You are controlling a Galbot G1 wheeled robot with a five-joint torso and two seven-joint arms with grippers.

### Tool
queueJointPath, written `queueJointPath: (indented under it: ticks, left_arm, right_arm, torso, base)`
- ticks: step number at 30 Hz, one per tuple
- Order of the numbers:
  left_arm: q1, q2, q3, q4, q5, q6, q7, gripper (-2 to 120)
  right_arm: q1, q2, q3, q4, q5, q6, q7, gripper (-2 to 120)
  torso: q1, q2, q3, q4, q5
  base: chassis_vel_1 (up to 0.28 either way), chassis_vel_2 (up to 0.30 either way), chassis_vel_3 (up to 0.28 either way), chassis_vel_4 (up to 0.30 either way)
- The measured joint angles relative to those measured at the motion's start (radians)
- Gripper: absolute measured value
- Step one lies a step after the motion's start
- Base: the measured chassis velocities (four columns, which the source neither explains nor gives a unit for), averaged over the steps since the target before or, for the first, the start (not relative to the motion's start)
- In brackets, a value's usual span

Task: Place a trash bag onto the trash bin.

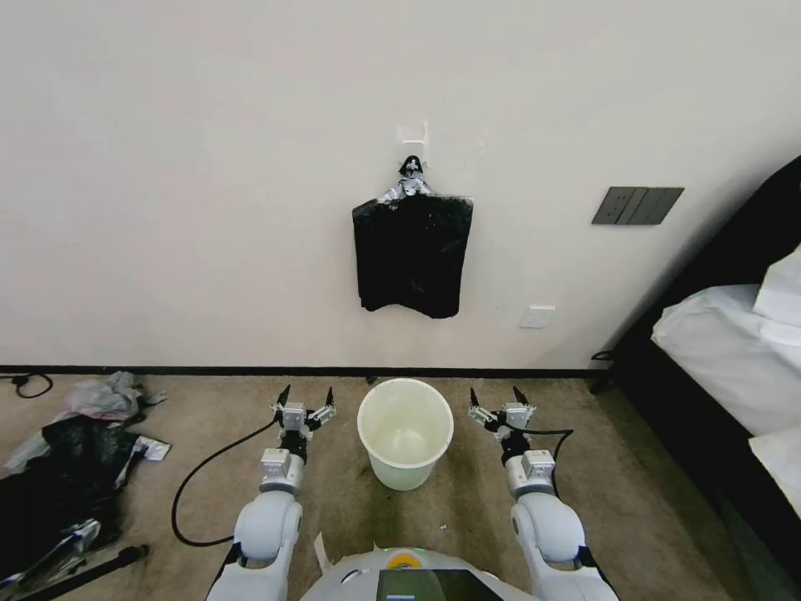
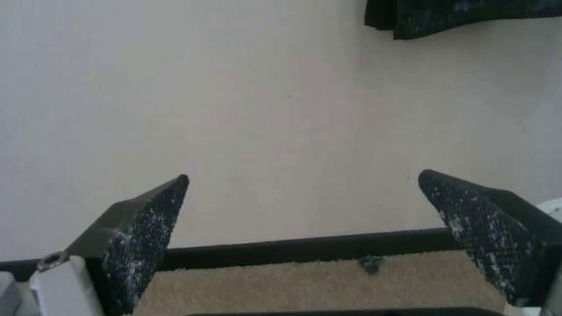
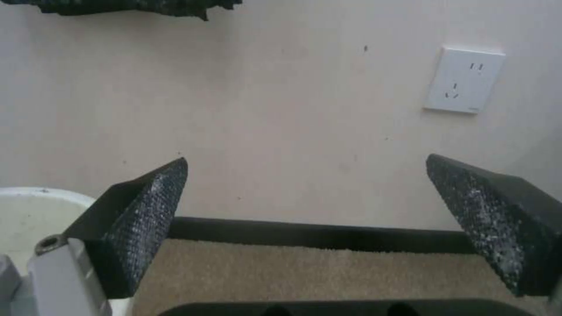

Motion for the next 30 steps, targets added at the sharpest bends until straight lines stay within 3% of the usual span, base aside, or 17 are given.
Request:
queueJointPath:
  ticks: [30]
  left_arm:
    - [0.007, 0.002, 0.007, -0.004, 0.004, -0.006, -0.008, 100]
  right_arm:
    - [-0.014, 0.003, -0.001, 0.012, -0.003, 0.02, 0.009, 100]
  torso:
    - [0.0, 0.0, 0.0, 0.0004, 0.0001]
  base:
    - [0.0, 0.0, 0.0, 0.0]
